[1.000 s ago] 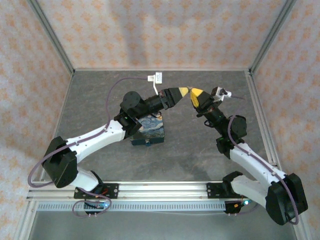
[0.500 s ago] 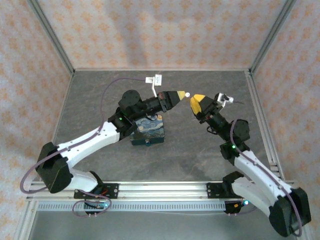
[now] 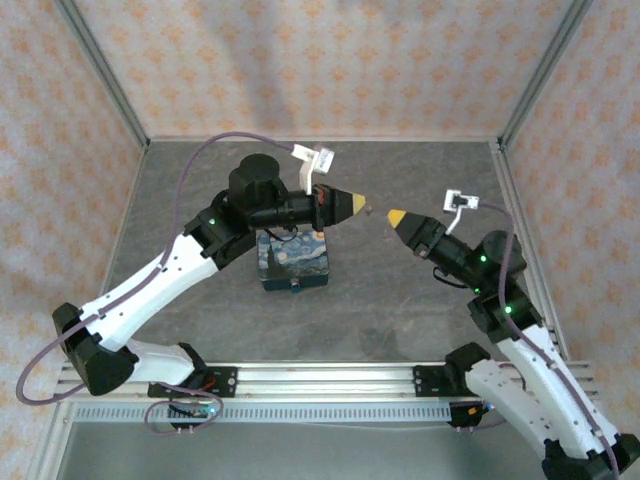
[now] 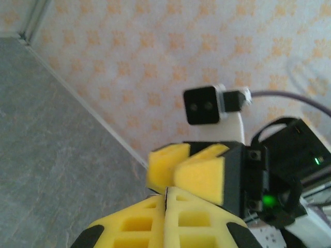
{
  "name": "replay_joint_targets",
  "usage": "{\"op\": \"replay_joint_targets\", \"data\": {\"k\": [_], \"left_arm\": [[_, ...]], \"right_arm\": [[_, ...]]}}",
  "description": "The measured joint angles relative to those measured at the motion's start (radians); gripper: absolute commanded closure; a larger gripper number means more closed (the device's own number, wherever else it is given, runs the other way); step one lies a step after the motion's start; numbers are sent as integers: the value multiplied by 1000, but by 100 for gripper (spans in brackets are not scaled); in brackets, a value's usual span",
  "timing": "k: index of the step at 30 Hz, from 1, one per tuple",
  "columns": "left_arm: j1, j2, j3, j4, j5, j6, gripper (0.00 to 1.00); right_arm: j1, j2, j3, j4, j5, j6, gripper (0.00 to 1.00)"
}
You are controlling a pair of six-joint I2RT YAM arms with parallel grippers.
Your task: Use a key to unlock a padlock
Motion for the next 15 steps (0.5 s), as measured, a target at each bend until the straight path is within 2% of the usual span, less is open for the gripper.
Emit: {"op": "replay_joint_targets", "data": {"k": [3, 10, 15], "left_arm": [[0, 0, 1, -37, 39, 23, 100], [0, 8, 17, -84, 104, 48, 100], [0, 14, 20, -89, 116, 48, 100]], "right_arm": [[0, 34, -1, 16, -41, -17, 58], [4, 58, -1, 113, -129, -13, 58], [10, 83, -1, 156, -169, 3, 67]]}}
